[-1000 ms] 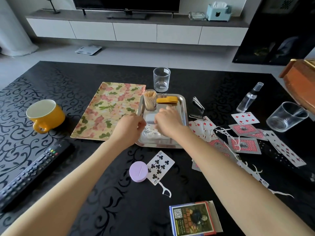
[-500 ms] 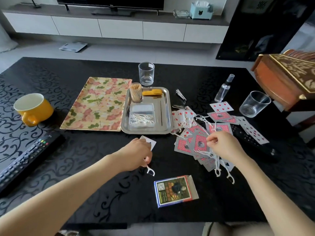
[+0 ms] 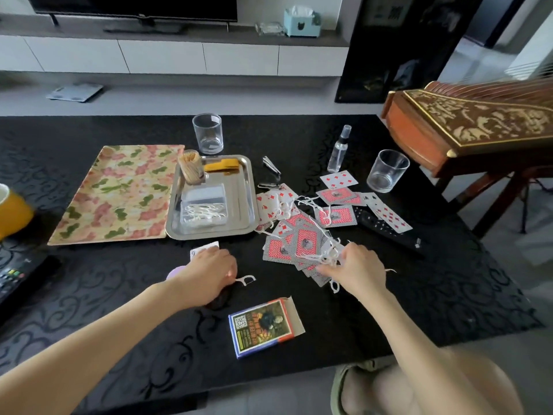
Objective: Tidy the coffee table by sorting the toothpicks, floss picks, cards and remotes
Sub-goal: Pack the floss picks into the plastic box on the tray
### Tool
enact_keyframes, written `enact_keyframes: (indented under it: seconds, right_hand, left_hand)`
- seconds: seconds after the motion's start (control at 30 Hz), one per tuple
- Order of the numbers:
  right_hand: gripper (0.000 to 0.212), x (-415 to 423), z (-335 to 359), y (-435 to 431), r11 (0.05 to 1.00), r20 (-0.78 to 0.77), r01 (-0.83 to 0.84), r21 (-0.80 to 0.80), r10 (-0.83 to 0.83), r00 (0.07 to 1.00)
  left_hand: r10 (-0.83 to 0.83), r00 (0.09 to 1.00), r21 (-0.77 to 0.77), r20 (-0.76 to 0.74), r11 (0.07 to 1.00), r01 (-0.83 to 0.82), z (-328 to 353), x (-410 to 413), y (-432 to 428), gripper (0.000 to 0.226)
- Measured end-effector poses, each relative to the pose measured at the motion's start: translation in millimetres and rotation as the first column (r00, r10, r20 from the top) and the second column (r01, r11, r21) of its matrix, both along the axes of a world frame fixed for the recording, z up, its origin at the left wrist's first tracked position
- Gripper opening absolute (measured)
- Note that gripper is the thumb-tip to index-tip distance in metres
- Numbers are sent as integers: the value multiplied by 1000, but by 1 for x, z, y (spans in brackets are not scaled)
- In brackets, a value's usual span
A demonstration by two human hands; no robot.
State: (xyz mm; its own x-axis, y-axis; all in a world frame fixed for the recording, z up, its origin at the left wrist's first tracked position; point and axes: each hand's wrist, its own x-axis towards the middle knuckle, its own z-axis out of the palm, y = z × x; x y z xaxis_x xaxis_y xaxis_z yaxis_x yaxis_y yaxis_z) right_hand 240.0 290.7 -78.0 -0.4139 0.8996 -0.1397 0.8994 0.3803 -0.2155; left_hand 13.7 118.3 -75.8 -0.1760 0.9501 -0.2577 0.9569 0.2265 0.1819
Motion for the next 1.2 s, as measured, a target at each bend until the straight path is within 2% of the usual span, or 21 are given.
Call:
enact_keyframes:
  seconds: [0.17,0.27,0.37,0.43,0.53,0.67,0.87,0.93,1.03,1.2]
  right_hand:
    - [23,-8,-5,-12,995,-83,32,-90,-40,996]
    - [16,-7,-9,-13,996,-85,20,-83,-28,996]
    - [18,-1,-8,-13,997,-101,0,-83,-9,995]
    - [20,6,-4,-10,995,-154,10,-95,-25,988]
    - [24,18,8,0,993,-193,38,-111,-59,979]
    - [23,33,18,15,983,-102,36,-182,-55,993]
    - [19,43,14,25,982,-88,22,-189,-39,995]
    - [17,45,10,26,986,-107,18,-166,-36,994]
    - [15,49,9,29,995,-130,14,-98,-27,991]
    - [15,62,10,41,998,-154,-56,35,61,986]
  left_hand:
    - [135,973,46,185,988,-146,15,9,15,8]
    - [177,912,100,370,968,-229,23,18,25,9]
    - [161,885,202,437,941,-271,30,41,50,5]
    - [148,884,262,444,922,-286,31,60,72,19]
    - [119,888,309,445,910,-277,25,85,104,24]
    - [77,929,344,361,915,-209,10,105,131,22]
    - [-59,979,178,195,984,24,-1,114,133,25]
    - [-103,986,143,132,986,84,0,116,131,35]
    - [-103,987,115,121,989,89,4,118,135,31]
    - [-34,985,-18,172,999,37,12,119,146,30]
